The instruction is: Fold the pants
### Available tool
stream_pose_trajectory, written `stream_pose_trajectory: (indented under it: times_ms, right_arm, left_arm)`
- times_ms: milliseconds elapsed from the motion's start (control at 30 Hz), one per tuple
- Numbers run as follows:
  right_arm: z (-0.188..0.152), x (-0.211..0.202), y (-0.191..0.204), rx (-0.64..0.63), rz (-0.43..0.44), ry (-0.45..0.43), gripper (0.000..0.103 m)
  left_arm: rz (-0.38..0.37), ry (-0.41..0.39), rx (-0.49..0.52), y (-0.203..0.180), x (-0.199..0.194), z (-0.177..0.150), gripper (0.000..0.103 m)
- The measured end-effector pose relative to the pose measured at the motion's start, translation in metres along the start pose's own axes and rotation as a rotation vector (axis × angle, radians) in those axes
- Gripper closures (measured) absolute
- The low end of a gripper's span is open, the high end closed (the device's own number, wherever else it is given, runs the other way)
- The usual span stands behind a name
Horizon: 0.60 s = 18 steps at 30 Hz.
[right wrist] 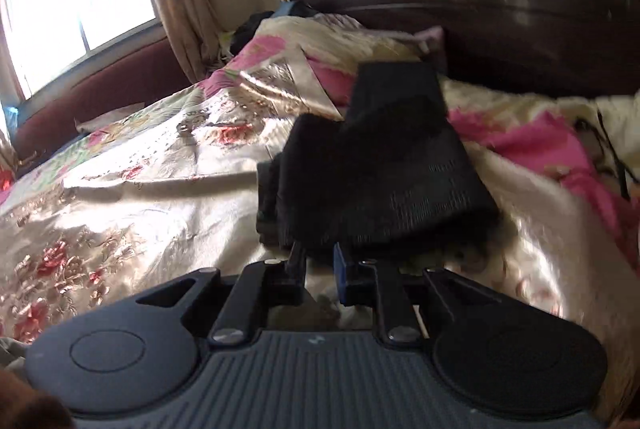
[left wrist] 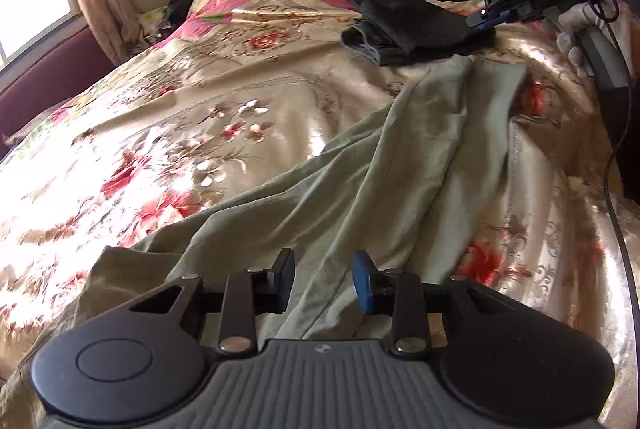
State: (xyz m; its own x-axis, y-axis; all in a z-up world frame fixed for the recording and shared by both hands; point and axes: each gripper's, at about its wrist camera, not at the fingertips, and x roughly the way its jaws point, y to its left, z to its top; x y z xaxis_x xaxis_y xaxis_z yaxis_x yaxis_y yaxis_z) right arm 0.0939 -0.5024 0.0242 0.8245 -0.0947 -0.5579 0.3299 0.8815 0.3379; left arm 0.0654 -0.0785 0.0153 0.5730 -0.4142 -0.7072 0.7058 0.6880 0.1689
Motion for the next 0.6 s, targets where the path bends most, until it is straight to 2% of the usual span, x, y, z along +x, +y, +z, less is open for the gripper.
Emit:
stream_pose_trajectory:
  times_ms: [133, 200, 333, 500, 600]
  right_arm:
    - [-0.030, -0.016, -0.014, 0.084, 0.062, 0.065, 0.083]
    - [-0.038, -0.018, -0.015, 0.122, 0.099, 0.092, 0.077]
    - [-0.032, -0.011, 0.000, 0.161, 0.188, 0.114, 0.073]
    - [-0.018, 0.013, 0.043, 0.070, 0.174, 0.165, 0.066]
    - [-0.016, 0.031, 0.072, -0.006, 0.123, 0.206, 0.060]
  left_arm:
    - [-0.009, 0.003, 0.079, -0.017, 0.000, 0.006, 0.055]
    - [-0.004, -0.001, 0.091, -0.021, 0.004, 0.010, 0.055]
    - [0.023, -0.004, 0.099, -0.025, 0.015, 0.016, 0.047]
    - [0.066, 0.049, 0.073, -0.017, 0.031, 0.005, 0.047]
    - [0.041, 0.082, 0.031, -0.013, 0.039, -0.002, 0.047]
